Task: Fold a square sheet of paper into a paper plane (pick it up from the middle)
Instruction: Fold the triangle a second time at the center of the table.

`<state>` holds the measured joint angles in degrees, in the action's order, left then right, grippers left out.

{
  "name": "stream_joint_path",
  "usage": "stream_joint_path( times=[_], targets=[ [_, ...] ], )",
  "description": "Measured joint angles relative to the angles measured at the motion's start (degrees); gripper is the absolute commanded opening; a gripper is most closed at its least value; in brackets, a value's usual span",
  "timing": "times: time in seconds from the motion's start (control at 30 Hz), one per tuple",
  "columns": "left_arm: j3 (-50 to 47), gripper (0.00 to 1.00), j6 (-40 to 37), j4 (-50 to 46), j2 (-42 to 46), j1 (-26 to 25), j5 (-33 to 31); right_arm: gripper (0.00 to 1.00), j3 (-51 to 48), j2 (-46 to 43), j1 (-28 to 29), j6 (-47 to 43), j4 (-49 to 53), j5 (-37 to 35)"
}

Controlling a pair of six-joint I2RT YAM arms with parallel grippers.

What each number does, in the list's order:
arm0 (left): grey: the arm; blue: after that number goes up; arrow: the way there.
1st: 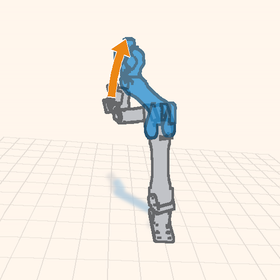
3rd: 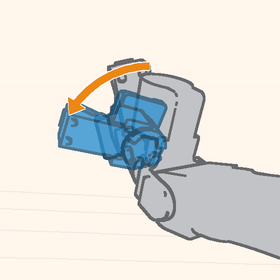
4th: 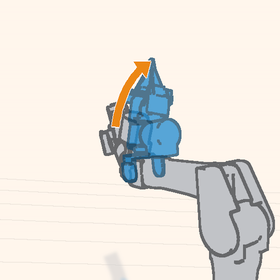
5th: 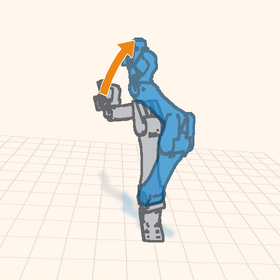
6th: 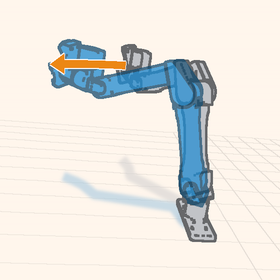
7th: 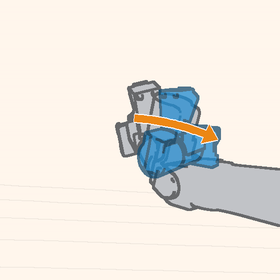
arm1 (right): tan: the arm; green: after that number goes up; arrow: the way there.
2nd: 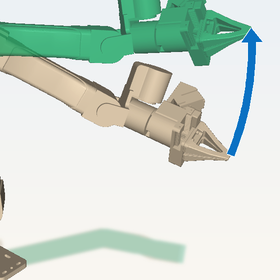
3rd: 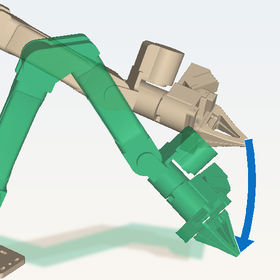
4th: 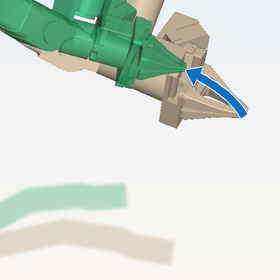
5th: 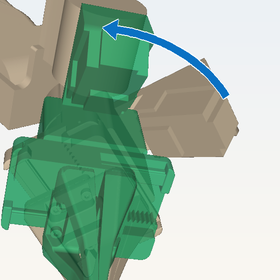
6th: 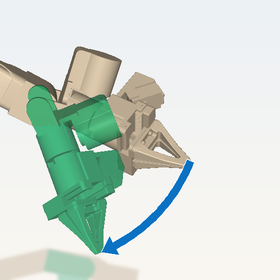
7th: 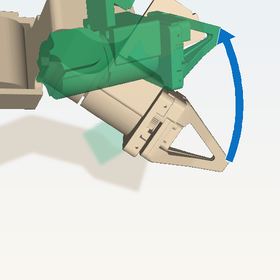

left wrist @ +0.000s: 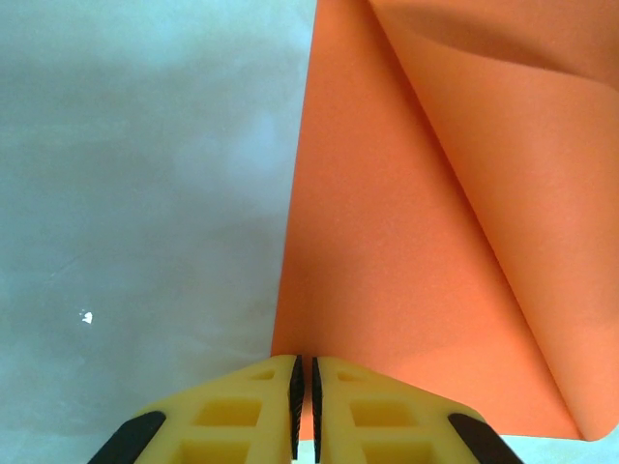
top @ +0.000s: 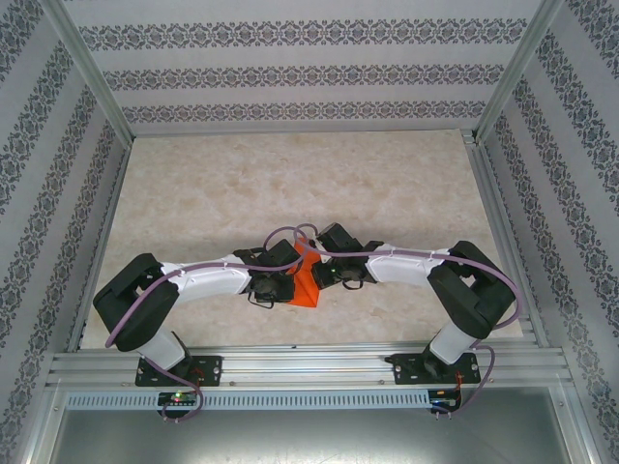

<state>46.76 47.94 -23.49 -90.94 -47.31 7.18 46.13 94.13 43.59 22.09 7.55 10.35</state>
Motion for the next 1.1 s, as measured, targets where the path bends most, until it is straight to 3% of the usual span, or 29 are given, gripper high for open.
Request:
stream_joint_path(
  times=[1.1],
  targets=[
    [0.0, 0.16, 0.0, 0.0, 0.0, 0.0, 0.0, 0.05, -0.2, -1.1, 0.0, 0.2, 0.7, -1.6]
  ],
)
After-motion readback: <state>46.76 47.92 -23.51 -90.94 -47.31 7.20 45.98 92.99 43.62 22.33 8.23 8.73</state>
